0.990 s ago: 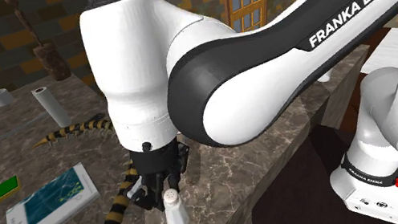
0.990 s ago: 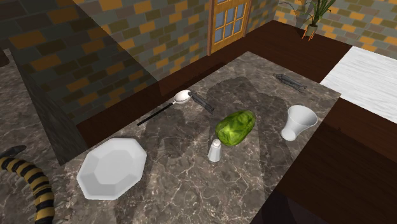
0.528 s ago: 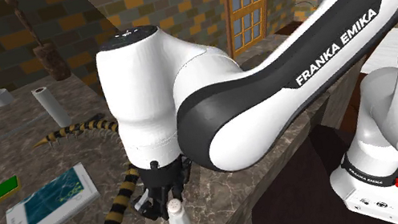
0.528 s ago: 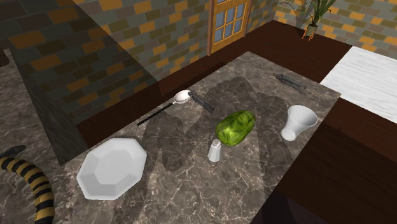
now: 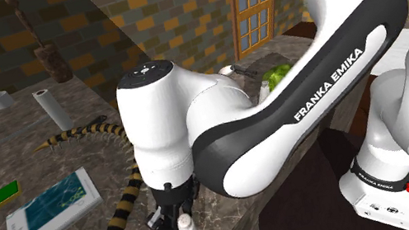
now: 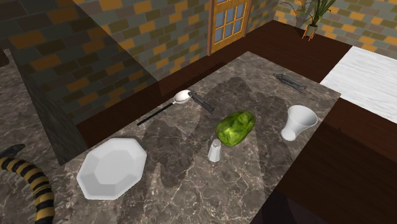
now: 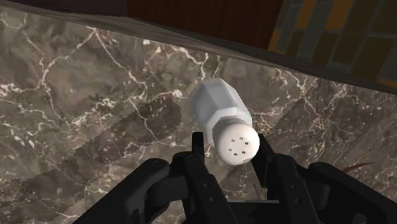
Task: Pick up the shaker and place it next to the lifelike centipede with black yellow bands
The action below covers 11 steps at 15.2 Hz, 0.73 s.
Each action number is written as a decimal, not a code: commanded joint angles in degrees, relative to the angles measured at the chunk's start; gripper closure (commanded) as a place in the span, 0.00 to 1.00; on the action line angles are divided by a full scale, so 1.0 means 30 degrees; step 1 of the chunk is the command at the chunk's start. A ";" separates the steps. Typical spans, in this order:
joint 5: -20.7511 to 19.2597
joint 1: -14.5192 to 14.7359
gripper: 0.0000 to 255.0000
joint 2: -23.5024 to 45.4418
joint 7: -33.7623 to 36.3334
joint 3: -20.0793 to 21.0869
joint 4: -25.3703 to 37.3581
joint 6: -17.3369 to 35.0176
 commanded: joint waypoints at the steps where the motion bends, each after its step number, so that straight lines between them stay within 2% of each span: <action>1: -0.0171 0.0012 1.00 0.0289 0.0118 0.0033 -0.0271 0.0538; 5: -0.0609 0.0037 1.00 0.0966 0.0403 0.0065 -0.0772 0.1636; 11: -0.0609 0.0040 1.00 0.0966 0.0403 0.0062 -0.0772 0.1636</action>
